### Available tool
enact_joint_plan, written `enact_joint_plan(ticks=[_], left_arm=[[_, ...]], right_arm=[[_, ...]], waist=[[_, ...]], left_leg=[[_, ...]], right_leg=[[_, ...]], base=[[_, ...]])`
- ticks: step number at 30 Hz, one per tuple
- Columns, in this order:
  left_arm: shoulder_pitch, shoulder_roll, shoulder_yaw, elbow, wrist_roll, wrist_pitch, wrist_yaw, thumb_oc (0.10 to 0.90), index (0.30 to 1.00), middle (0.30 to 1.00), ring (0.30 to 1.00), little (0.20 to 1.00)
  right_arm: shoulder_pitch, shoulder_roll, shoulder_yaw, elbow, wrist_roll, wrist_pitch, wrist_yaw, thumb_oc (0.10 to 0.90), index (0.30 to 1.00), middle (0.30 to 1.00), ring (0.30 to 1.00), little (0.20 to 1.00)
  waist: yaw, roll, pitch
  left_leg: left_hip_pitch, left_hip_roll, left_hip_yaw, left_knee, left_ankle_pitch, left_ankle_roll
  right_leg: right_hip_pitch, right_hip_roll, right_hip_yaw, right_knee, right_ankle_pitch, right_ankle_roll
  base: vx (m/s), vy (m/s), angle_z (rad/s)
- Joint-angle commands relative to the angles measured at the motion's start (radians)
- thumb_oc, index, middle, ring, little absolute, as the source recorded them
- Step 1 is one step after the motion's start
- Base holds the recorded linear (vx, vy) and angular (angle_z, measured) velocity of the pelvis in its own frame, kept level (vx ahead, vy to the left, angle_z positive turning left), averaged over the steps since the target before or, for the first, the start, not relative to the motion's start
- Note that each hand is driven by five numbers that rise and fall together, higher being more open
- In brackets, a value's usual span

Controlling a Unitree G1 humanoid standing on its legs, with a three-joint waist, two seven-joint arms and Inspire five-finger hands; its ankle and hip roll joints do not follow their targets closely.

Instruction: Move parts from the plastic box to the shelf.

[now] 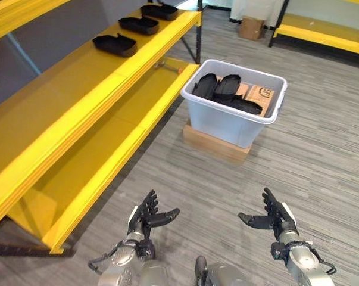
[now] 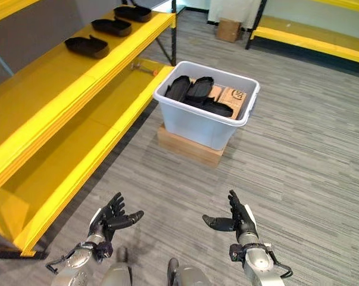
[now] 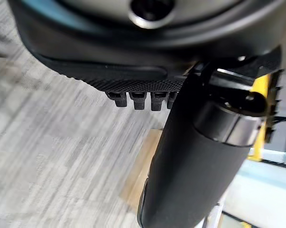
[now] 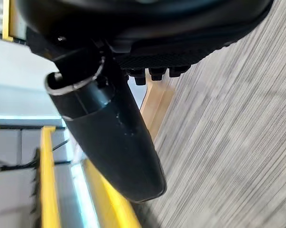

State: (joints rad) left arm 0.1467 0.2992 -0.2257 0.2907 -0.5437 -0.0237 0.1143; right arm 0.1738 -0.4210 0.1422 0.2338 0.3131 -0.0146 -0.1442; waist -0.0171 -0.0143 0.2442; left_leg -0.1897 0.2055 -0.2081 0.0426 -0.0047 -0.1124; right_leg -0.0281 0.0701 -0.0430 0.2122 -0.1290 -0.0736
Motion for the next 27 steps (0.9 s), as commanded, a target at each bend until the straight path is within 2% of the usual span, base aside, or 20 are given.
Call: enact_joint_plan(ticks=[1,2,3,6,9,10,11,12,13,16,17,18,19,20,21,22,23,24,27], left_arm=[[-0.02,0.026,0.033,-0.122,0.001,-0.097,-0.01,0.9,1.0,1.0,1.0,1.0],[-0.022,0.032,0.032,-0.12,0.002,-0.099,-0.015,0.9,1.0,1.0,1.0,1.0],[-0.031,0.038,0.03,-0.122,0.002,-0.098,-0.016,0.9,1.0,1.0,1.0,1.0],[-0.051,0.057,0.026,-0.121,0.003,-0.102,-0.008,0.9,1.0,1.0,1.0,1.0],[-0.055,0.069,0.023,-0.129,0.001,-0.099,-0.009,0.9,1.0,1.0,1.0,1.0],[-0.055,0.069,0.023,-0.129,0.001,-0.099,-0.009,0.9,1.0,1.0,1.0,1.0],[-0.067,0.075,0.02,-0.127,0.007,-0.092,-0.003,0.9,1.0,1.0,1.0,1.0],[-0.071,0.076,0.022,-0.129,0.008,-0.092,0.002,0.9,1.0,1.0,1.0,1.0],[-0.063,0.081,0.032,-0.135,0.008,-0.091,0.009,0.9,1.0,1.0,1.0,1.0],[-0.059,0.082,0.035,-0.136,0.011,-0.089,0.006,0.9,1.0,1.0,1.0,1.0],[-0.049,0.079,0.043,-0.137,0.009,-0.088,0.001,0.9,1.0,1.0,1.0,1.0],[-0.047,0.078,0.048,-0.129,0.002,-0.089,-0.005,0.9,1.0,1.0,1.0,1.0],[-0.046,0.077,0.048,-0.129,0.002,-0.089,-0.006,0.9,1.0,1.0,1.0,1.0],[-0.044,0.077,0.053,-0.128,0.004,-0.088,-0.013,0.9,1.0,1.0,1.0,1.0],[-0.044,0.077,0.059,-0.127,0.019,-0.092,-0.013,0.9,1.0,1.0,1.0,1.0],[-0.044,0.077,0.059,-0.127,0.019,-0.092,-0.013,0.9,1.0,1.0,1.0,1.0],[-0.04,0.071,0.069,-0.127,0.022,-0.097,-0.009,0.9,1.0,1.0,1.0,1.0],[-0.041,0.067,0.079,-0.118,0.02,-0.101,0.0,0.9,1.0,1.0,1.0,1.0],[-0.042,0.061,0.089,-0.116,0.02,-0.105,0.003,0.9,1.0,1.0,1.0,1.0]], right_arm=[[-0.008,-0.035,-0.03,-0.097,-0.047,-0.069,0.018,0.9,1.0,1.0,1.0,1.0],[-0.008,-0.031,-0.03,-0.099,-0.056,-0.067,0.028,0.9,1.0,1.0,1.0,1.0],[-0.005,-0.028,-0.032,-0.102,-0.057,-0.064,0.028,0.9,1.0,1.0,1.0,1.0],[-0.001,0.002,-0.033,-0.112,-0.051,-0.055,0.035,0.9,1.0,1.0,1.0,1.0],[-0.001,0.015,-0.03,-0.113,-0.052,-0.053,0.042,0.9,1.0,1.0,1.0,1.0],[-0.001,0.015,-0.03,-0.113,-0.052,-0.053,0.042,0.9,1.0,1.0,1.0,1.0],[-0.002,0.03,-0.024,-0.112,-0.05,-0.054,0.042,0.9,1.0,1.0,1.0,1.0],[-0.005,0.034,-0.019,-0.113,-0.05,-0.055,0.041,0.9,1.0,1.0,1.0,1.0],[-0.008,0.039,-0.011,-0.113,-0.047,-0.059,0.043,0.9,1.0,1.0,1.0,1.0],[-0.008,0.039,-0.008,-0.112,-0.05,-0.06,0.045,0.9,1.0,1.0,1.0,1.0],[-0.007,0.035,-0.004,-0.108,-0.051,-0.057,0.051,0.9,1.0,1.0,1.0,1.0],[-0.011,0.029,-0.003,-0.101,-0.046,-0.055,0.054,0.9,1.0,1.0,1.0,1.0],[-0.011,0.029,-0.002,-0.101,-0.046,-0.055,0.054,0.9,1.0,1.0,1.0,1.0],[-0.009,0.023,-0.008,-0.103,-0.043,-0.055,0.056,0.9,1.0,1.0,1.0,1.0],[-0.009,0.021,-0.011,-0.099,-0.045,-0.056,0.057,0.9,1.0,1.0,1.0,1.0],[-0.009,0.021,-0.011,-0.099,-0.045,-0.056,0.057,0.9,1.0,1.0,1.0,1.0],[-0.008,0.021,-0.013,-0.097,-0.05,-0.056,0.058,0.9,1.0,1.0,1.0,1.0],[-0.009,0.017,-0.016,-0.095,-0.057,-0.054,0.056,0.9,1.0,1.0,1.0,1.0],[-0.008,0.009,-0.02,-0.099,-0.065,-0.053,0.057,0.9,1.0,1.0,1.0,1.0]], waist=[[0.019,0.019,-0.042],[0.023,0.02,-0.052],[0.021,0.014,-0.052],[0.016,0.006,-0.068],[0.008,0.007,-0.07],[0.01,0.007,-0.072],[0.0,0.015,-0.062],[-0.006,0.02,-0.049],[-0.01,0.04,-0.018],[-0.013,0.046,-0.006],[-0.025,0.054,-0.001],[-0.042,0.046,0.004],[-0.042,0.049,0.005],[-0.05,0.039,0.008],[-0.049,0.033,0.007],[-0.049,0.036,0.008],[-0.05,0.037,0.006],[-0.058,0.035,0.001],[-0.063,0.029,-0.002]], left_leg=[[0.065,-0.009,0.078,-0.041,0.101,-0.002],[0.069,-0.024,0.073,-0.021,0.083,0.006],[0.056,-0.044,0.097,0.024,0.066,0.01],[0.029,-0.125,0.156,0.129,-0.035,0.056],[0.021,-0.156,0.185,0.18,-0.083,0.088],[0.018,-0.156,0.186,0.183,-0.084,0.088],[0.029,-0.181,0.197,0.192,-0.11,0.124],[0.048,-0.186,0.212,0.185,-0.117,0.136],[0.1,-0.19,0.231,0.17,-0.136,0.157],[0.127,-0.196,0.238,0.164,-0.149,0.163],[0.175,-0.203,0.239,0.15,-0.174,0.171],[0.21,-0.22,0.228,0.136,-0.193,0.172],[0.213,-0.217,0.227,0.135,-0.195,0.171],[0.237,-0.23,0.22,0.136,-0.219,0.165],[0.25,-0.238,0.221,0.131,-0.228,0.161],[0.252,-0.235,0.22,0.131,-0.229,0.161],[0.282,-0.232,0.219,0.116,-0.237,0.152],[0.312,-0.233,0.209,0.114,-0.257,0.138],[0.349,-0.232,0.193,0.123,-0.274,0.128]], right_leg=[[0.064,-0.129,0.015,-0.068,-0.061,0.135],[0.068,-0.151,0.02,-0.06,-0.06,0.15],[0.084,-0.175,0.019,-0.06,-0.055,0.16],[0.084,-0.266,0.039,-0.054,-0.022,0.211],[0.045,-0.299,0.057,0.01,0.005,0.228],[0.04,-0.299,0.058,0.014,0.004,0.228],[-0.032,-0.312,0.064,0.169,0.085,0.219],[-0.086,-0.312,0.059,0.255,0.137,0.214],[-0.155,-0.32,-0.007,0.355,0.163,0.206],[-0.181,-0.329,-0.036,0.386,0.155,0.204],[-0.234,-0.314,-0.076,0.369,0.121,0.192],[-0.281,-0.266,-0.076,0.244,0.103,0.196],[-0.277,-0.264,-0.078,0.242,0.103,0.196],[-0.281,-0.264,-0.089,0.097,0.12,0.206],[-0.283,-0.276,-0.103,0.02,0.135,0.214],[-0.276,-0.273,-0.105,0.013,0.138,0.214],[-0.279,-0.287,-0.128,-0.071,0.161,0.225],[-0.296,-0.292,-0.116,-0.126,0.184,0.243],[-0.295,-0.281,-0.107,-0.134,0.206,0.251]], base=[[0.33,0.298,-0.63],[0.21,0.208,-0.54],[0.33,0.352,-0.5],[0.28,0.349,-0.58],[0.16,0.229,-0.28],[0.15,0.275,-0.17],[0.14,0.295,-0.13],[0.22,0.503,-0.03],[0.12,0.303,-0.08],[0.14,0.184,-0.34],[0.35,0.105,-0.22],[0.36,0.104,-0.18],[0.38,-0.041,-0.41],[0.28,-0.061,-0.32],[0.28,-0.06,-0.2],[0.23,-0.064,0.06],[0.37,-0.104,0.07],[0.37,-0.104,0.08],[0.34,-0.11,0.23]])
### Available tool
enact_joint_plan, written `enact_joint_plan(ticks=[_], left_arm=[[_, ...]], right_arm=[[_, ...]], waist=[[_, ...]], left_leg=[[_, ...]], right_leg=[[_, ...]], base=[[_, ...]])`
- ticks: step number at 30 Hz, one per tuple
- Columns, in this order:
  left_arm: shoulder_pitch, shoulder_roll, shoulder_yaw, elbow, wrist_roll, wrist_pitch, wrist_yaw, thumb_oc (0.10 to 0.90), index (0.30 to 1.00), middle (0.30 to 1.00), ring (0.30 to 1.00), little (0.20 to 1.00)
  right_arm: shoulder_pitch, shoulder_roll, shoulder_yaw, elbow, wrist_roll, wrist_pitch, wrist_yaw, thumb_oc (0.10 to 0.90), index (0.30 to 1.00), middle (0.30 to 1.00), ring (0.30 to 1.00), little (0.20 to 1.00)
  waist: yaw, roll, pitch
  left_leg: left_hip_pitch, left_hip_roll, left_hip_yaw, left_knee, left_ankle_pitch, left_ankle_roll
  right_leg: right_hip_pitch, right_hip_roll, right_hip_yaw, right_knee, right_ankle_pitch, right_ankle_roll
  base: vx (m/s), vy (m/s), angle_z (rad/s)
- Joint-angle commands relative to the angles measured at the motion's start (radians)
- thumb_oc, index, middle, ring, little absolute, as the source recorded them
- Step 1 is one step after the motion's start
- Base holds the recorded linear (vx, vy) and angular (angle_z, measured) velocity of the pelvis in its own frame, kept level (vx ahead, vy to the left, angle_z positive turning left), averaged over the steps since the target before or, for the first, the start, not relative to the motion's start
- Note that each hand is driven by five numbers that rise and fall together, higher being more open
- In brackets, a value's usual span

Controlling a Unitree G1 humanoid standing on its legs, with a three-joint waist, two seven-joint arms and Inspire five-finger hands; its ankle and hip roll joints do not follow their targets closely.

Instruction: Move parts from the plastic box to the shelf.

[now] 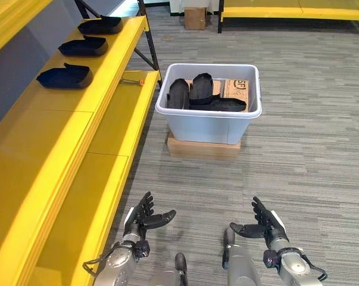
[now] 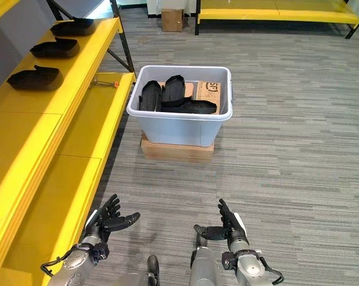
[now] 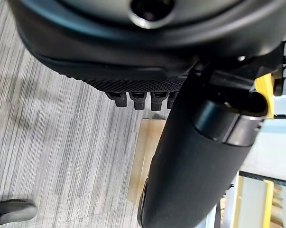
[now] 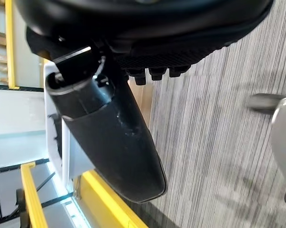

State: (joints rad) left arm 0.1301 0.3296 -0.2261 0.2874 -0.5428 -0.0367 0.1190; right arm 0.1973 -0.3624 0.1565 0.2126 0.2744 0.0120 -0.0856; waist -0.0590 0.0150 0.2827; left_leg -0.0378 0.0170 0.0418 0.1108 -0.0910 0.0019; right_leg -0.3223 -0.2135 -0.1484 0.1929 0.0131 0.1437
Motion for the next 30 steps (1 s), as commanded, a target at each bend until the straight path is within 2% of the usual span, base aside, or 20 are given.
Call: enact_joint_plan(ticks=[1,4,6,7,8,9,11,13,14,15,16,17,18,19,20,21,23,26,28,30], left_arm=[[-0.025,0.028,0.087,-0.114,0.02,-0.092,-0.007,0.9,1.0,1.0,1.0,1.0],[-0.035,0.013,0.065,-0.109,0.012,-0.085,-0.012,0.9,1.0,1.0,1.0,1.0],[-0.035,0.005,0.054,-0.108,0.005,-0.083,-0.016,0.9,1.0,1.0,1.0,1.0],[-0.032,-0.003,0.048,-0.111,-0.005,-0.08,-0.017,0.9,1.0,1.0,1.0,1.0],[-0.032,-0.003,0.048,-0.111,-0.005,-0.08,-0.017,0.9,1.0,1.0,1.0,1.0],[-0.032,-0.005,0.044,-0.112,-0.009,-0.079,-0.018,0.9,1.0,1.0,1.0,1.0],[-0.035,-0.004,0.037,-0.115,-0.024,-0.078,-0.021,0.9,1.0,1.0,1.0,1.0],[-0.043,-0.003,0.028,-0.119,-0.035,-0.076,-0.019,0.9,1.0,1.0,1.0,1.0],[-0.045,-0.001,0.026,-0.122,-0.037,-0.076,-0.015,0.9,1.0,1.0,1.0,1.0],[-0.046,0.001,0.026,-0.125,-0.035,-0.075,-0.012,0.9,1.0,1.0,1.0,1.0],[-0.046,0.001,0.025,-0.126,-0.036,-0.073,-0.01,0.9,1.0,1.0,1.0,1.0],[-0.044,0.004,0.025,-0.129,-0.044,-0.072,-0.011,0.9,1.0,1.0,1.0,1.0],[-0.044,0.004,0.025,-0.129,-0.044,-0.072,-0.011,0.9,1.0,1.0,1.0,1.0],[-0.038,0.008,0.021,-0.127,-0.047,-0.074,-0.01,0.9,1.0,1.0,1.0,1.0],[-0.038,0.008,0.021,-0.127,-0.047,-0.075,-0.01,0.9,1.0,1.0,1.0,1.0],[-0.036,0.008,0.019,-0.124,-0.041,-0.072,-0.008,0.9,1.0,1.0,1.0,1.0],[-0.036,0.009,0.023,-0.116,-0.027,-0.071,-0.003,0.9,1.0,1.0,1.0,1.0],[-0.034,0.009,0.031,-0.114,-0.019,-0.071,-0.003,0.9,1.0,1.0,1.0,1.0],[-0.026,0.01,0.032,-0.109,-0.02,-0.073,-0.013,0.9,1.0,1.0,1.0,1.0],[-0.035,0.03,0.029,-0.121,-0.02,-0.077,-0.02,0.9,1.0,1.0,1.0,1.0]], right_arm=[[-0.026,-0.053,-0.038,-0.08,-0.025,-0.08,-0.001,0.9,1.0,1.0,1.0,1.0],[-0.019,-0.063,-0.045,-0.08,-0.005,-0.08,0.0,0.9,1.0,1.0,1.0,1.0],[-0.017,-0.07,-0.045,-0.081,0.005,-0.082,0.001,0.9,1.0,1.0,1.0,1.0],[-0.014,-0.078,-0.048,-0.083,0.016,-0.086,0.001,0.9,1.0,1.0,1.0,1.0],[-0.013,-0.078,-0.048,-0.083,0.016,-0.086,0.001,0.9,1.0,1.0,1.0,1.0],[-0.012,-0.081,-0.051,-0.082,0.017,-0.088,-0.001,0.9,1.0,1.0,1.0,1.0],[-0.01,-0.089,-0.052,-0.082,0.026,-0.093,-0.002,0.9,1.0,1.0,1.0,1.0],[-0.014,-0.102,-0.052,-0.079,0.036,-0.1,-0.01,0.9,1.0,1.0,1.0,1.0],[-0.018,-0.108,-0.05,-0.086,0.036,-0.1,-0.013,0.9,1.0,1.0,1.0,1.0],[-0.018,-0.112,-0.051,-0.09,0.036,-0.098,-0.018,0.9,1.0,1.0,1.0,1.0],[-0.017,-0.112,-0.052,-0.091,0.035,-0.098,-0.022,0.9,1.0,1.0,1.0,1.0],[-0.015,-0.11,-0.058,-0.092,0.038,-0.1,-0.033,0.9,1.0,1.0,1.0,1.0],[-0.015,-0.109,-0.058,-0.092,0.038,-0.1,-0.033,0.9,1.0,1.0,1.0,1.0],[-0.01,-0.109,-0.065,-0.088,0.036,-0.102,-0.045,0.9,1.0,1.0,1.0,1.0],[-0.01,-0.109,-0.066,-0.088,0.036,-0.102,-0.045,0.9,1.0,1.0,1.0,1.0],[-0.012,-0.109,-0.067,-0.086,0.033,-0.102,-0.049,0.9,1.0,1.0,1.0,1.0],[-0.012,-0.107,-0.065,-0.071,0.021,-0.095,-0.047,0.9,1.0,1.0,1.0,1.0],[-0.004,-0.105,-0.071,-0.074,0.018,-0.09,-0.046,0.9,1.0,1.0,1.0,1.0],[0.006,-0.086,-0.068,-0.074,0.01,-0.081,-0.026,0.9,1.0,1.0,1.0,1.0],[0.007,-0.07,-0.07,-0.083,-0.005,-0.071,-0.02,0.9,1.0,1.0,1.0,1.0]], waist=[[-0.023,-0.003,-0.044],[-0.046,-0.009,-0.062],[-0.053,-0.007,-0.075],[-0.052,0.0,-0.087],[-0.053,0.001,-0.088],[-0.054,0.002,-0.091],[-0.052,0.0,-0.087],[-0.034,-0.022,-0.066],[-0.021,-0.039,-0.052],[-0.01,-0.047,-0.041],[-0.006,-0.054,-0.033],[0.006,-0.065,-0.023],[0.006,-0.067,-0.024],[0.019,-0.067,-0.026],[0.019,-0.069,-0.027],[0.025,-0.064,-0.029],[0.037,-0.038,-0.048],[0.04,-0.027,-0.061],[0.047,-0.025,-0.08],[0.048,-0.035,-0.091]], left_leg=[[0.211,-0.042,-0.065,0.059,-0.198,0.011],[0.222,-0.019,-0.111,0.109,-0.22,-0.005],[0.23,0.01,-0.123,0.119,-0.211,-0.016],[0.234,0.043,-0.135,0.134,-0.177,-0.033],[0.234,0.044,-0.137,0.134,-0.178,-0.034],[0.22,0.057,-0.142,0.166,-0.142,-0.046],[0.155,0.082,-0.148,0.311,-0.007,-0.076],[0.037,0.06,-0.167,0.53,0.111,-0.087],[-0.01,0.024,-0.17,0.616,0.127,-0.09],[-0.052,0.012,-0.156,0.645,0.106,-0.082],[-0.096,0.031,-0.128,0.64,0.085,-0.067],[-0.156,0.103,-0.063,0.532,0.052,-0.056],[-0.156,0.1,-0.062,0.528,0.056,-0.055],[-0.172,0.184,-0.031,0.294,0.058,-0.061],[-0.17,0.182,-0.029,0.286,0.063,-0.061],[-0.162,0.213,-0.032,0.172,0.087,-0.074],[-0.174,0.303,-0.046,-0.044,0.217,-0.12],[-0.175,0.312,-0.004,-0.07,0.241,-0.138],[-0.157,0.283,-0.016,-0.015,0.187,-0.129],[-0.187,0.227,0.003,0.064,0.134,-0.117]], right_leg=[[0.002,0.007,0.005,-0.103,0.069,0.033],[-0.021,0.043,0.071,-0.033,0.068,0.008],[-0.034,0.071,0.07,0.031,0.041,-0.013],[-0.036,0.09,0.044,0.095,-0.009,-0.034],[-0.036,0.09,0.042,0.097,-0.011,-0.035],[-0.023,0.096,0.035,0.105,-0.029,-0.046],[0.02,0.117,0.022,0.107,-0.072,-0.08],[0.073,0.129,0.025,0.086,-0.099,-0.117],[0.096,0.128,0.024,0.077,-0.105,-0.13],[0.117,0.129,0.023,0.069,-0.113,-0.137],[0.134,0.123,0.02,0.063,-0.121,-0.137],[0.18,0.113,0.013,0.045,-0.145,-0.131],[0.179,0.111,0.014,0.042,-0.142,-0.13],[0.213,0.101,0.009,0.031,-0.17,-0.11],[0.213,0.099,0.01,0.028,-0.168,-0.11],[0.223,0.098,0.016,0.028,-0.179,-0.099],[0.28,0.088,0.025,0.016,-0.208,-0.072],[0.327,0.071,0.019,0.002,-0.217,-0.057],[0.368,0.035,0.032,-0.009,-0.213,-0.031],[0.391,-0.028,0.045,-0.032,-0.167,0.007]], base=[[0.4,-0.177,0.6],[0.37,-0.187,0.52],[0.36,-0.241,0.46],[0.31,-0.228,0.26],[0.3,-0.219,0.21],[0.18,-0.154,0.34],[0.22,-0.21,0.35],[0.14,-0.206,0.21],[0.13,-0.177,0.1],[0.14,-0.151,-0.18],[0.26,-0.111,-0.13],[0.21,-0.07,-0.02],[0.35,0.063,0.44],[0.2,0.09,0.43],[0.3,0.158,0.33],[0.23,0.17,-0.01],[0.42,0.3,-0.19],[0.32,0.249,-0.06],[0.34,0.332,-0.23],[0.36,0.422,-0.33]])
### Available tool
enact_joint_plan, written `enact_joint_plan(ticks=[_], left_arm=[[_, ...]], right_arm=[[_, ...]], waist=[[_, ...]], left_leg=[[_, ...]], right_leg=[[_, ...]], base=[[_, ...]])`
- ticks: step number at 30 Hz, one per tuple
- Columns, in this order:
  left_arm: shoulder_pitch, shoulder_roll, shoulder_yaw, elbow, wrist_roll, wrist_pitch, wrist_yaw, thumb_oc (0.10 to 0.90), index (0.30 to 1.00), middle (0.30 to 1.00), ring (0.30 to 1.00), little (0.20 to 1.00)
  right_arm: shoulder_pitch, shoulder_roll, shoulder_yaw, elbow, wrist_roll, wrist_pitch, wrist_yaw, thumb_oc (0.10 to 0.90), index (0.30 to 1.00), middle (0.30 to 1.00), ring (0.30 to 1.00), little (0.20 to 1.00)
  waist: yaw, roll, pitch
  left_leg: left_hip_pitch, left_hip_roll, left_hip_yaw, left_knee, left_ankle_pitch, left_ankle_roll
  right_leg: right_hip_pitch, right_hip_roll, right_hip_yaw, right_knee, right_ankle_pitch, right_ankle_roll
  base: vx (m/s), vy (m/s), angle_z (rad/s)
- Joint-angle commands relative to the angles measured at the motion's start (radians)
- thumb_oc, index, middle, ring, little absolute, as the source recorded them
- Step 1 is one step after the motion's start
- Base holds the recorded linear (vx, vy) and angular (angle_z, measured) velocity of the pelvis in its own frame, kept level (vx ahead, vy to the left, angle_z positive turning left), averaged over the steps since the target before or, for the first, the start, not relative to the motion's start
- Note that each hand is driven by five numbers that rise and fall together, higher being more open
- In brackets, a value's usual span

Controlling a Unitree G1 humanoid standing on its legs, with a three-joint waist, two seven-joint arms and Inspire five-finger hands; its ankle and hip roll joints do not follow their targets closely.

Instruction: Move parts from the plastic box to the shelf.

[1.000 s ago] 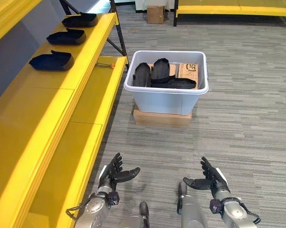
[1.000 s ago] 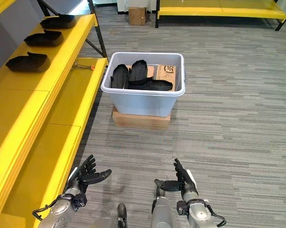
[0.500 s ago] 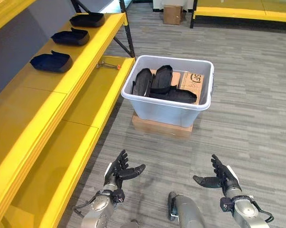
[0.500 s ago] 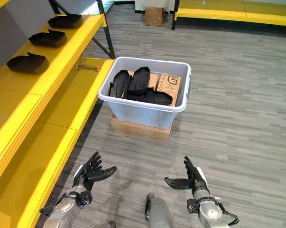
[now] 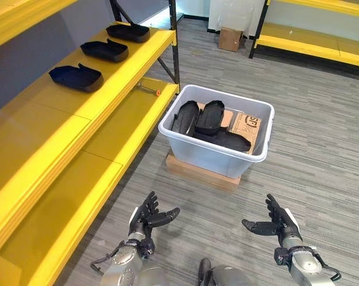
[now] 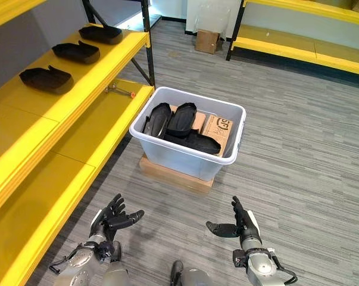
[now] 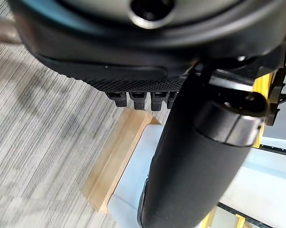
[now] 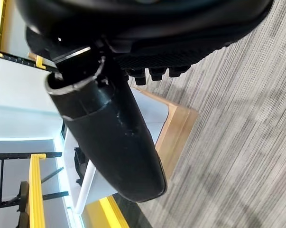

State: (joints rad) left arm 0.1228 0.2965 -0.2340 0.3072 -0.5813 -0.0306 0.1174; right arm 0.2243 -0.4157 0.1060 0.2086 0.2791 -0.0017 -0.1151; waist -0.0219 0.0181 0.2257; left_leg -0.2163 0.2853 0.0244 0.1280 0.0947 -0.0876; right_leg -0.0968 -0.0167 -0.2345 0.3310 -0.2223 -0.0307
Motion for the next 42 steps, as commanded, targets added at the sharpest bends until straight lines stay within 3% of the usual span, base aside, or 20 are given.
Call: enact_joint_plan(ticks=[1,3,4,6,10,13,14,16,19,21,25,27,33,35,36,37,39,40,41,42], left_arm=[[-0.031,0.073,0.036,-0.144,0.02,-0.084,-0.02,0.9,1.0,1.0,1.0,1.0],[-0.031,0.073,0.035,-0.144,0.019,-0.084,-0.02,0.9,1.0,1.0,1.0,1.0],[-0.034,0.085,0.032,-0.147,0.023,-0.083,-0.02,0.9,1.0,1.0,1.0,1.0],[-0.046,0.094,0.025,-0.152,0.022,-0.082,-0.013,0.9,1.0,1.0,1.0,1.0],[-0.045,0.105,0.028,-0.159,0.032,-0.08,-0.003,0.9,1.0,1.0,1.0,1.0],[-0.035,0.107,0.038,-0.162,0.039,-0.071,-0.006,0.9,1.0,1.0,1.0,1.0],[-0.035,0.105,0.038,-0.157,0.042,-0.071,-0.008,0.9,1.0,1.0,1.0,1.0],[-0.037,0.105,0.038,-0.152,0.042,-0.072,-0.017,0.9,1.0,1.0,1.0,1.0],[-0.036,0.095,0.049,-0.143,0.041,-0.073,-0.023,0.9,1.0,1.0,1.0,1.0],[-0.033,0.089,0.052,-0.142,0.043,-0.076,-0.03,0.9,1.0,1.0,1.0,1.0],[-0.029,0.079,0.052,-0.141,0.041,-0.079,-0.036,0.9,1.0,1.0,1.0,1.0],[-0.022,0.072,0.046,-0.134,0.044,-0.077,-0.045,0.9,1.0,1.0,1.0,1.0],[-0.031,0.056,0.029,-0.134,0.024,-0.074,-0.046,0.9,1.0,1.0,1.0,1.0],[-0.031,0.052,0.025,-0.137,0.012,-0.07,-0.044,0.9,1.0,1.0,1.0,1.0],[-0.031,0.044,0.024,-0.139,-0.002,-0.068,-0.042,0.9,1.0,1.0,1.0,1.0],[-0.032,0.044,0.024,-0.139,-0.002,-0.068,-0.042,0.9,1.0,1.0,1.0,1.0],[-0.033,0.042,0.027,-0.149,-0.007,-0.071,-0.041,0.9,1.0,1.0,1.0,1.0],[-0.043,0.041,0.018,-0.16,-0.027,-0.069,-0.042,0.9,1.0,1.0,1.0,1.0],[-0.044,0.042,0.018,-0.159,-0.027,-0.069,-0.042,0.9,1.0,1.0,1.0,1.0],[-0.047,0.042,0.012,-0.165,-0.031,-0.068,-0.04,0.9,1.0,1.0,1.0,1.0]], right_arm=[[-0.021,-0.007,-0.021,-0.089,-0.004,-0.059,0.011,0.9,1.0,1.0,1.0,1.0],[-0.02,-0.006,-0.021,-0.089,-0.004,-0.059,0.012,0.9,1.0,1.0,1.0,1.0],[-0.024,0.005,-0.017,-0.092,-0.008,-0.057,0.015,0.9,1.0,1.0,1.0,1.0],[-0.031,0.015,-0.006,-0.093,-0.006,-0.058,0.014,0.9,1.0,1.0,1.0,1.0],[-0.04,0.026,0.006,-0.096,0.0,-0.067,0.013,0.9,1.0,1.0,1.0,1.0],[-0.041,0.029,0.019,-0.093,0.001,-0.065,0.018,0.9,1.0,1.0,1.0,1.0],[-0.041,0.027,0.019,-0.09,0.005,-0.065,0.021,0.9,1.0,1.0,1.0,1.0],[-0.04,0.024,0.017,-0.091,0.014,-0.065,0.022,0.9,1.0,1.0,1.0,1.0],[-0.038,0.017,0.007,-0.086,0.018,-0.066,0.023,0.9,1.0,1.0,1.0,1.0],[-0.037,0.015,0.005,-0.087,0.013,-0.064,0.028,0.9,1.0,1.0,1.0,1.0],[-0.034,0.006,0.002,-0.094,0.002,-0.064,0.034,0.9,1.0,1.0,1.0,1.0],[-0.024,0.004,0.002,-0.089,0.002,-0.064,0.042,0.9,1.0,1.0,1.0,1.0],[-0.032,-0.022,-0.005,-0.099,0.006,-0.069,0.042,0.9,1.0,1.0,1.0,1.0],[-0.033,-0.028,0.0,-0.096,0.002,-0.067,0.044,0.9,1.0,1.0,1.0,1.0],[-0.035,-0.032,0.0,-0.099,0.002,-0.071,0.042,0.9,1.0,1.0,1.0,1.0],[-0.035,-0.031,0.0,-0.099,0.002,-0.071,0.042,0.9,1.0,1.0,1.0,1.0],[-0.035,-0.036,0.002,-0.1,0.006,-0.075,0.041,0.9,1.0,1.0,1.0,1.0],[-0.041,-0.048,0.001,-0.105,0.019,-0.083,0.034,0.9,1.0,1.0,1.0,1.0],[-0.041,-0.047,0.001,-0.105,0.019,-0.083,0.034,0.9,1.0,1.0,1.0,1.0],[-0.042,-0.057,0.0,-0.116,0.019,-0.086,0.031,0.9,1.0,1.0,1.0,1.0]], waist=[[0.012,-0.043,-0.037],[0.012,-0.045,-0.039],[0.013,-0.049,-0.043],[0.006,-0.05,-0.043],[-0.007,-0.018,-0.03],[-0.019,0.009,0.0],[-0.032,0.014,0.012],[-0.049,0.017,0.032],[-0.075,0.003,0.048],[-0.08,-0.006,0.041],[-0.083,-0.011,0.03],[-0.081,-0.02,0.01],[-0.086,-0.011,-0.026],[-0.089,-0.014,-0.038],[-0.083,-0.013,-0.046],[-0.085,-0.015,-0.048],[-0.076,-0.02,-0.054],[-0.056,-0.053,-0.03],[-0.058,-0.054,-0.032],[-0.041,-0.07,-0.009]], left_leg=[[-0.026,-0.066,0.029,0.092,-0.087,-0.015],[-0.031,-0.068,0.03,0.099,-0.092,-0.013],[-0.051,-0.106,0.039,0.152,-0.14,0.014],[-0.074,-0.149,0.041,0.199,-0.181,0.041],[-0.009,-0.219,0.06,0.173,-0.23,0.111],[0.068,-0.246,0.079,0.139,-0.261,0.139],[0.097,-0.252,0.085,0.129,-0.272,0.141],[0.135,-0.266,0.09,0.128,-0.297,0.144],[0.206,-0.286,0.079,0.132,-0.349,0.123],[0.224,-0.292,0.077,0.132,-0.362,0.114],[0.266,-0.286,0.064,0.139,-0.377,0.094],[0.283,-0.275,0.052,0.156,-0.379,0.079],[0.355,-0.191,0.014,0.129,-0.33,0.038],[0.369,-0.165,0.003,0.12,-0.293,0.025],[0.364,-0.136,-0.008,0.148,-0.226,0.007],[0.361,-0.138,-0.01,0.145,-0.222,0.007],[0.314,-0.112,-0.018,0.27,-0.108,-0.006],[0.185,-0.127,-0.047,0.518,-0.001,-0.007],[0.179,-0.13,-0.05,0.518,0.003,-0.006],[0.132,-0.148,-0.054,0.611,-0.007,-0.003]], right_leg=[[0.17,-0.259,0.134,-0.174,0.095,0.195],[0.168,-0.261,0.134,-0.175,0.095,0.197],[0.153,-0.303,0.14,-0.166,0.137,0.205],[0.13,-0.337,0.156,-0.141,0.232,0.21],[0.018,-0.373,0.163,0.063,0.37,0.161],[-0.08,-0.341,0.11,0.195,0.302,0.139],[-0.129,-0.304,0.09,0.198,0.246,0.133],[-0.161,-0.294,0.052,0.149,0.206,0.13],[-0.195,-0.268,0.03,-0.084,0.222,0.164],[-0.202,-0.27,0.023,-0.157,0.24,0.183],[-0.197,-0.267,0.026,-0.206,0.272,0.202],[-0.172,-0.257,0.032,-0.213,0.277,0.192],[-0.175,-0.197,0.023,-0.05,0.196,0.151],[-0.168,-0.174,0.021,-0.029,0.167,0.135],[-0.153,-0.148,0.011,-0.018,0.132,0.114],[-0.154,-0.15,0.01,-0.022,0.136,0.114],[-0.114,-0.113,0.008,-0.037,0.101,0.079],[-0.062,-0.094,0.014,-0.07,0.084,0.038],[-0.064,-0.097,0.012,-0.073,0.088,0.038],[-0.039,-0.09,0.019,-0.086,0.078,0.026]], base=[[0.24,0.332,-0.31],[0.09,0.165,-0.23],[0.15,0.287,-0.04],[0.19,0.367,0.07],[0.18,0.372,0.19],[0.19,0.321,-0.13],[0.2,0.205,-0.22],[0.23,0.104,-0.14],[0.32,-0.034,0.07],[0.22,-0.063,0.1],[0.29,-0.121,0.11],[0.3,-0.175,0.18],[0.26,-0.203,0.22],[0.29,-0.27,0.08],[0.16,-0.162,0.12],[0.24,-0.243,0.13],[0.19,-0.288,0.01],[0.16,-0.314,-0.01],[0.12,-0.309,-0.02],[0.08,-0.165,-0.28]])
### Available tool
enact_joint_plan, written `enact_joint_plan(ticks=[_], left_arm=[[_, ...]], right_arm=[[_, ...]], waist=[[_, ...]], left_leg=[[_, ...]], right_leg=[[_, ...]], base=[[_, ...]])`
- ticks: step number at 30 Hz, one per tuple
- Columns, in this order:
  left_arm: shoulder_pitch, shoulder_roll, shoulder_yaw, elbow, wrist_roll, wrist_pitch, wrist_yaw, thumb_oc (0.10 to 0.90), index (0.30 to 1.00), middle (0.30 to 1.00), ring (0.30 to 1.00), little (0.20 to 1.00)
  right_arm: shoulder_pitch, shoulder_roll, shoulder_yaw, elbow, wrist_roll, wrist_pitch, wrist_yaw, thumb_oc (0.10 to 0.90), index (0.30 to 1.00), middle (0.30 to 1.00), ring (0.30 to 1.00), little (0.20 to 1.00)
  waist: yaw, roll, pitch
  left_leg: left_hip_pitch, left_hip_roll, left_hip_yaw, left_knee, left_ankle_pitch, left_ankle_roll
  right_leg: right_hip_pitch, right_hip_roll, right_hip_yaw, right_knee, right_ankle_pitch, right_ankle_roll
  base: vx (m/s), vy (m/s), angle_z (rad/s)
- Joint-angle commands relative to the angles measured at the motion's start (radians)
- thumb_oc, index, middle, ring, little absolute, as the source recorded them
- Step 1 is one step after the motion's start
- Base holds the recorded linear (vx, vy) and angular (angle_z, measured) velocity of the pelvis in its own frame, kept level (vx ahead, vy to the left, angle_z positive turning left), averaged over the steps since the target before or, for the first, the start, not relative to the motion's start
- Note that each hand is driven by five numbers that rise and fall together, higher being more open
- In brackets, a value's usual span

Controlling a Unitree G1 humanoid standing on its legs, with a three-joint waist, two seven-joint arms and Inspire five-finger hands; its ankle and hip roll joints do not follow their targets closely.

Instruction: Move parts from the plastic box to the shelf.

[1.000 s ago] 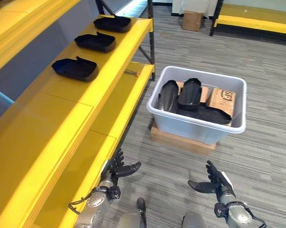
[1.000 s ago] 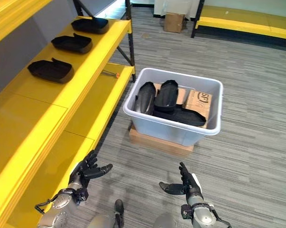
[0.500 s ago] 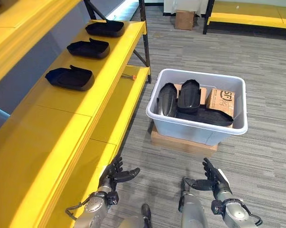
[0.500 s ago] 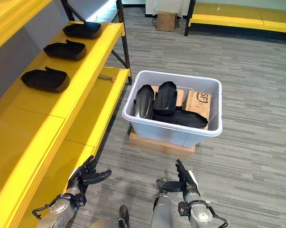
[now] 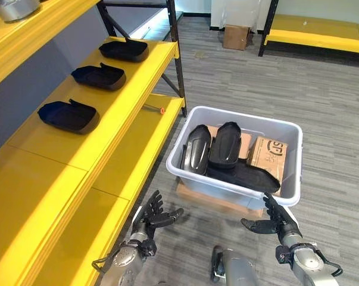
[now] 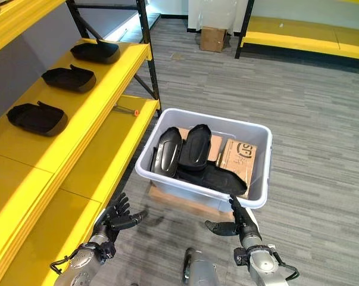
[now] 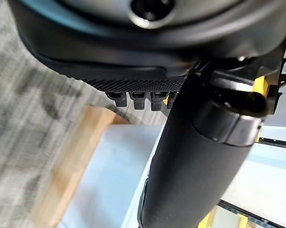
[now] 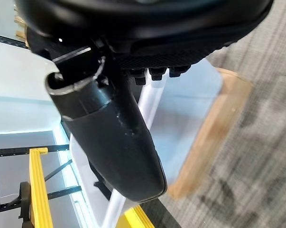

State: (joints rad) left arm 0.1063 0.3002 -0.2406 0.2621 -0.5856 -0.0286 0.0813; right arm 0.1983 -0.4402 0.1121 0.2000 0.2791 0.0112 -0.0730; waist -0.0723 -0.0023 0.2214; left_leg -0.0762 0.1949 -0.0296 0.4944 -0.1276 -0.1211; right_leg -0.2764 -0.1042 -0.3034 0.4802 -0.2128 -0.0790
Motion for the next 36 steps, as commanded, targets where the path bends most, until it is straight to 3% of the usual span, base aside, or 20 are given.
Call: enact_joint_plan(ticks=[1,3,4,5,6,7,8,9,10,11,13,17,21,30,36], left_arm=[[-0.032,0.039,0.018,-0.129,-0.029,-0.069,-0.001,0.9,1.0,1.0,1.0,1.0],[-0.031,0.042,0.02,-0.14,-0.031,-0.07,0.003,0.9,1.0,1.0,1.0,1.0],[-0.022,0.044,0.024,-0.151,-0.04,-0.076,0.008,0.9,1.0,1.0,1.0,1.0],[-0.022,0.044,0.024,-0.151,-0.04,-0.076,0.008,0.9,1.0,1.0,1.0,1.0],[-0.021,0.043,0.024,-0.149,-0.045,-0.077,0.01,0.9,1.0,1.0,1.0,1.0],[-0.023,0.045,0.029,-0.147,-0.038,-0.08,0.018,0.9,1.0,1.0,1.0,1.0],[-0.023,0.05,0.032,-0.143,-0.033,-0.082,0.019,0.9,1.0,1.0,1.0,1.0],[-0.027,0.048,0.032,-0.139,-0.033,-0.083,0.021,0.9,1.0,1.0,1.0,1.0],[-0.03,0.047,0.028,-0.128,-0.034,-0.082,0.012,0.9,1.0,1.0,1.0,1.0],[-0.03,0.047,0.028,-0.128,-0.034,-0.082,0.012,0.9,1.0,1.0,1.0,1.0],[-0.039,0.059,0.02,-0.129,-0.032,-0.08,0.002,0.9,1.0,1.0,1.0,1.0],[-0.04,0.077,0.018,-0.135,-0.038,-0.079,0.003,0.9,1.0,1.0,1.0,1.0],[-0.038,0.085,0.021,-0.134,-0.04,-0.076,0.004,0.9,1.0,1.0,1.0,1.0],[-0.024,0.084,0.026,-0.127,-0.041,-0.076,-0.001,0.9,1.0,1.0,1.0,1.0],[-0.013,0.072,0.031,-0.122,-0.037,-0.07,-0.004,0.9,1.0,1.0,1.0,1.0]], right_arm=[[-0.016,-0.037,-0.006,-0.112,0.017,-0.098,-0.014,0.9,1.0,1.0,1.0,1.0],[-0.016,-0.041,-0.01,-0.111,0.013,-0.096,-0.022,0.9,1.0,1.0,1.0,1.0],[-0.014,-0.04,-0.014,-0.11,0.014,-0.1,-0.031,0.9,1.0,1.0,1.0,1.0],[-0.014,-0.04,-0.014,-0.11,0.014,-0.1,-0.031,0.9,1.0,1.0,1.0,1.0],[-0.016,-0.038,-0.014,-0.106,0.014,-0.102,-0.035,0.9,1.0,1.0,1.0,1.0],[-0.023,-0.035,-0.006,-0.103,0.014,-0.104,-0.043,0.9,1.0,1.0,1.0,1.0],[-0.025,-0.03,-0.005,-0.105,0.017,-0.103,-0.041,0.9,1.0,1.0,1.0,1.0],[-0.025,-0.027,-0.005,-0.1,0.017,-0.102,-0.04,0.9,1.0,1.0,1.0,1.0],[-0.02,-0.012,0.001,-0.097,0.012,-0.097,-0.02,0.9,1.0,1.0,1.0,1.0],[-0.021,-0.012,0.001,-0.097,0.012,-0.097,-0.02,0.9,1.0,1.0,1.0,1.0],[-0.008,0.005,-0.007,-0.104,0.021,-0.091,-0.01,0.9,1.0,1.0,1.0,1.0],[-0.012,0.022,-0.004,-0.108,0.027,-0.088,-0.003,0.9,1.0,1.0,1.0,1.0],[-0.014,0.03,-0.003,-0.098,0.031,-0.086,-0.002,0.9,1.0,1.0,1.0,1.0],[-0.025,0.034,0.003,-0.094,0.017,-0.089,-0.003,0.9,1.0,1.0,1.0,1.0],[-0.028,0.032,-0.002,-0.112,-0.007,-0.086,-0.008,0.9,1.0,1.0,1.0,1.0]], waist=[[0.019,-0.062,0.011],[0.043,-0.07,0.024],[0.059,-0.07,0.034],[0.061,-0.071,0.035],[0.061,-0.065,0.033],[0.081,-0.057,0.034],[0.093,-0.048,0.035],[0.089,-0.047,0.03],[0.083,-0.037,0.021],[0.082,-0.036,0.019],[0.071,-0.035,0.009],[0.069,-0.032,0.003],[0.063,-0.035,-0.002],[0.062,-0.044,-0.02],[0.054,-0.04,-0.047]], left_leg=[[-0.055,-0.058,0.016,0.274,0.184,0.039],[-0.157,-0.077,0.044,0.199,0.113,0.054],[-0.209,-0.016,0.072,0.041,0.096,0.056],[-0.206,-0.016,0.073,0.04,0.096,0.056],[-0.217,0.014,0.074,-0.034,0.092,0.046],[-0.227,0.021,0.056,-0.18,0.17,0.035],[-0.22,0.022,0.02,-0.242,0.191,0.024],[-0.212,0.029,0.014,-0.246,0.194,0.015],[-0.154,-0.004,0.012,-0.27,0.145,0.025],[-0.155,-0.003,0.012,-0.273,0.148,0.025],[-0.153,-0.044,0.04,-0.231,0.093,0.048],[-0.165,-0.073,0.078,-0.185,0.039,0.073],[-0.17,-0.083,0.102,-0.149,0.003,0.084],[-0.139,-0.091,0.133,-0.159,-0.018,0.097],[-0.068,-0.085,0.173,-0.269,0.019,0.099]], right_leg=[[0.156,-0.004,0.086,-0.242,0.063,0.072],[0.194,-0.002,0.089,-0.258,0.05,0.084],[0.228,0.003,0.092,-0.262,0.019,0.1],[0.229,0.003,0.093,-0.262,0.019,0.1],[0.24,0.005,0.097,-0.257,-0.005,0.108],[0.249,0.007,0.102,-0.256,-0.007,0.111],[0.264,0.008,0.113,-0.248,-0.016,0.118],[0.264,0.002,0.118,-0.237,-0.019,0.121],[0.266,-0.017,0.123,-0.198,-0.021,0.142],[0.264,-0.016,0.123,-0.201,-0.018,0.142],[0.271,-0.055,0.13,-0.201,-0.006,0.166],[0.263,-0.098,0.149,-0.221,0.009,0.192],[0.261,-0.118,0.156,-0.246,0.027,0.207],[0.274,-0.134,0.165,-0.303,0.07,0.229],[0.286,-0.145,0.165,-0.37,0.133,0.25]], base=[[0.17,-0.204,-0.31],[0.28,-0.077,-0.06],[0.27,0.01,0.07],[0.33,0.068,-0.13],[0.21,0.12,-0.41],[0.32,0.183,-0.45],[0.25,0.187,-0.47],[0.32,0.273,-0.44],[0.21,0.21,-0.55],[0.21,0.23,-0.64],[0.15,0.215,-0.43],[0.1,0.203,-0.03],[0.06,0.158,-0.1],[0.02,0.049,-0.09],[0.0,0.015,-0.14]])
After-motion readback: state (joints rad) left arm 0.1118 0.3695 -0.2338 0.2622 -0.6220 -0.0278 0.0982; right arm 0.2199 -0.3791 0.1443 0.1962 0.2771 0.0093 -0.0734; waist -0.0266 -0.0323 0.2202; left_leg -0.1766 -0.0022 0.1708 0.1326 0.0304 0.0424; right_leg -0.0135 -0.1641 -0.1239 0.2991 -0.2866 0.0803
